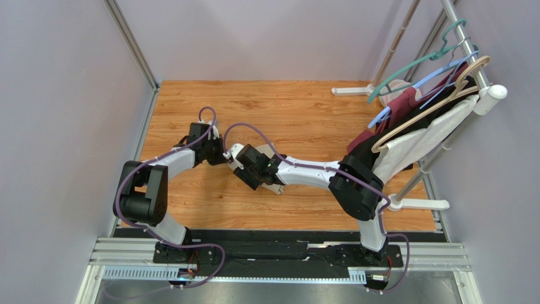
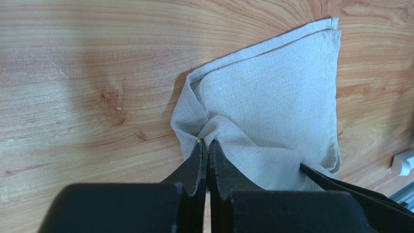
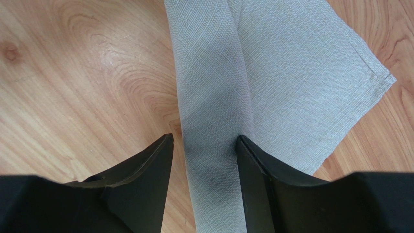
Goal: Fold the napkin, place the utensils inside, and roll it up
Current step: Roll the napkin with the utensil
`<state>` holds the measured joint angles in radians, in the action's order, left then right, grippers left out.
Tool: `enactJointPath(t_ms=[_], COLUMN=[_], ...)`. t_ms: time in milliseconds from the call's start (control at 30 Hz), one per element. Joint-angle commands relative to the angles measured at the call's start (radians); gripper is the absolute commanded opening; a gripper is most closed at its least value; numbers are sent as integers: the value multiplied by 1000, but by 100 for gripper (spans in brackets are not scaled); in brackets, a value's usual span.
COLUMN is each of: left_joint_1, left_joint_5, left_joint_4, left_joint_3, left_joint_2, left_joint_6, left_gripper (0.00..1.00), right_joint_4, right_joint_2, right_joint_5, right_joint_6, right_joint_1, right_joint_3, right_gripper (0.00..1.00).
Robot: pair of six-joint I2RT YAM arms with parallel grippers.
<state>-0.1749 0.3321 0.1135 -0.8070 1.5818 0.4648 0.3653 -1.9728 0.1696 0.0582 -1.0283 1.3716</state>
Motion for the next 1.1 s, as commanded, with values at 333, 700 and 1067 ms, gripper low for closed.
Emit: enactJointPath(t_ms=[333, 700, 1067], left_joint_1=[0, 2, 2], left_joint_5=[39, -155, -127], left_joint_4=[-12, 41, -66], left_joint_3=[-35, -26, 109], left_joint_2=[18, -106, -243], left_joint_6=[-18, -28, -29], left_gripper=[0, 74, 78], right_joint_4=[-23, 73, 106], right_joint_2=[-113, -113, -153], right_joint_5=[34, -278, -671], right_joint_6=[12, -50, -112], right_joint_1=[25, 91, 203], right_joint_3=[-6, -5, 40], right_gripper=[48, 21, 20])
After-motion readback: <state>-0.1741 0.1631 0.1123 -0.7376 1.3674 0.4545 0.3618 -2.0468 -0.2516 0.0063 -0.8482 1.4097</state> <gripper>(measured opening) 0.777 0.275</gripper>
